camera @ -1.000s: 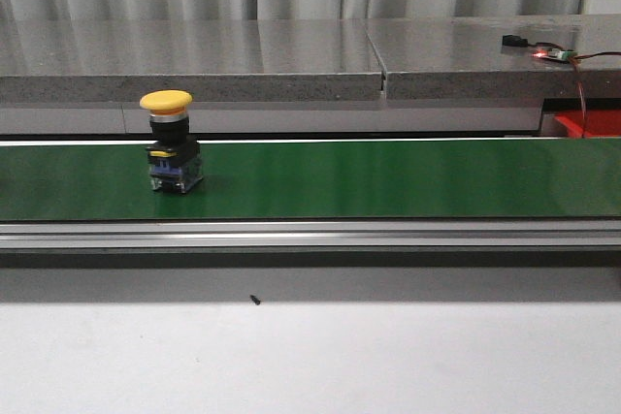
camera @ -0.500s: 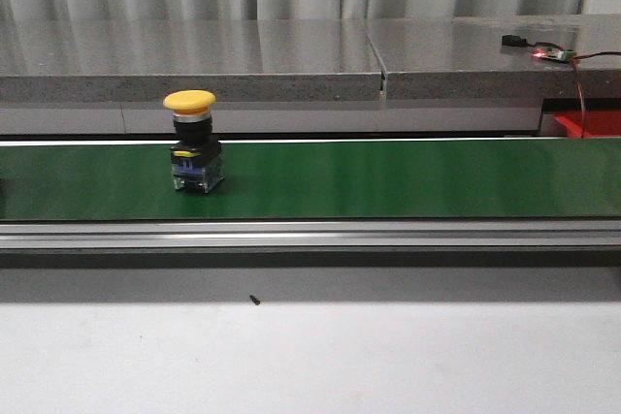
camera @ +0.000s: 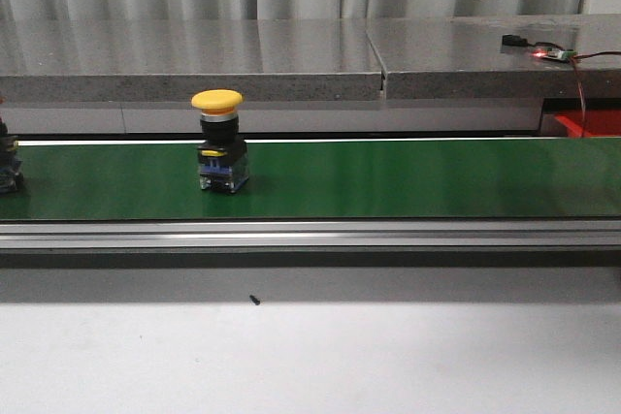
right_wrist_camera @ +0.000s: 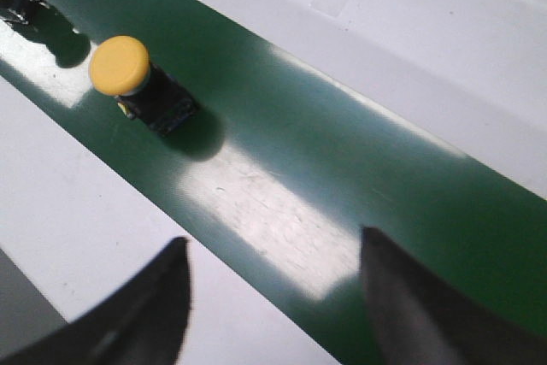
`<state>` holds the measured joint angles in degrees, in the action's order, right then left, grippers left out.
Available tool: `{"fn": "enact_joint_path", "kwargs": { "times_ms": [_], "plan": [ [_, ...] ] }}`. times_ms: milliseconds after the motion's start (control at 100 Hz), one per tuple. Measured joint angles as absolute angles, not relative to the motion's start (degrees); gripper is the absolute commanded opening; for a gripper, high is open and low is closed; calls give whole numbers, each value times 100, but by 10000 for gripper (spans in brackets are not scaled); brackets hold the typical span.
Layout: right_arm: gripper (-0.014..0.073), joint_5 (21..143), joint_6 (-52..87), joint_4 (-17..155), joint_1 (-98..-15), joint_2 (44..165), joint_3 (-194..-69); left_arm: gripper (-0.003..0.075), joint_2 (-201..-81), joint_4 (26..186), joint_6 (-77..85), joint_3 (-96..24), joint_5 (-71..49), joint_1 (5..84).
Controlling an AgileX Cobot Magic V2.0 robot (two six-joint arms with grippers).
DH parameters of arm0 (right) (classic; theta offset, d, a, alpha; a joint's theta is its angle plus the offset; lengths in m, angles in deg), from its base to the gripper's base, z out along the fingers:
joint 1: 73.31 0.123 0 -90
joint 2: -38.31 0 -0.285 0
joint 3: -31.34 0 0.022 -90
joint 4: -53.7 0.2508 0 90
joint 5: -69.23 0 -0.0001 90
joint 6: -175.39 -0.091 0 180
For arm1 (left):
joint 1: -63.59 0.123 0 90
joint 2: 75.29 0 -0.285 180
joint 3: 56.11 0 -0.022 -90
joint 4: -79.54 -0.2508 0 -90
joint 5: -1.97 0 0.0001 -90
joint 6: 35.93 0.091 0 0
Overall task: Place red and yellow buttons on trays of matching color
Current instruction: 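Lower the right gripper onto the yellow button on the belt and grasp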
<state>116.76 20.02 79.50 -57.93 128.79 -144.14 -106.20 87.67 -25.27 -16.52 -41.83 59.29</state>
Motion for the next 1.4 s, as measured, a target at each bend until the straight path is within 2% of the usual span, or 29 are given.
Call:
{"fn": "enact_joint_path", "kwargs": {
  "times_ms": [20,130,360,670,1140,1230,1400],
  "plan": [
    [670,11699,2002,7950,-5762,12960,-14485,-19,-10620,8767,-2527,-1652,-4183,5929],
    [635,11928,2069,7915,-5606,13354,-14845,-19,-10620,8767,-2527,-1652,-4183,5929],
    [633,12359,2463,7912,-5243,14027,-15403,-19,-10620,8767,-2527,-1652,-4183,5929],
    [633,12308,2775,7888,-4888,14762,-15814,-19,-10620,8767,-2527,-1652,-4183,5929],
    [632,12038,2832,7888,-4784,15402,-16102,-19,-10620,8767,-2527,-1652,-4183,5929],
    [567,12001,2870,7888,-4744,15433,-16117,-19,-10620,8767,-2527,-1652,-4183,5929],
    [290,11889,2890,7888,-4710,15475,-16117,-19,-10620,8767,-2527,-1652,-4183,5929]
  ]
}}
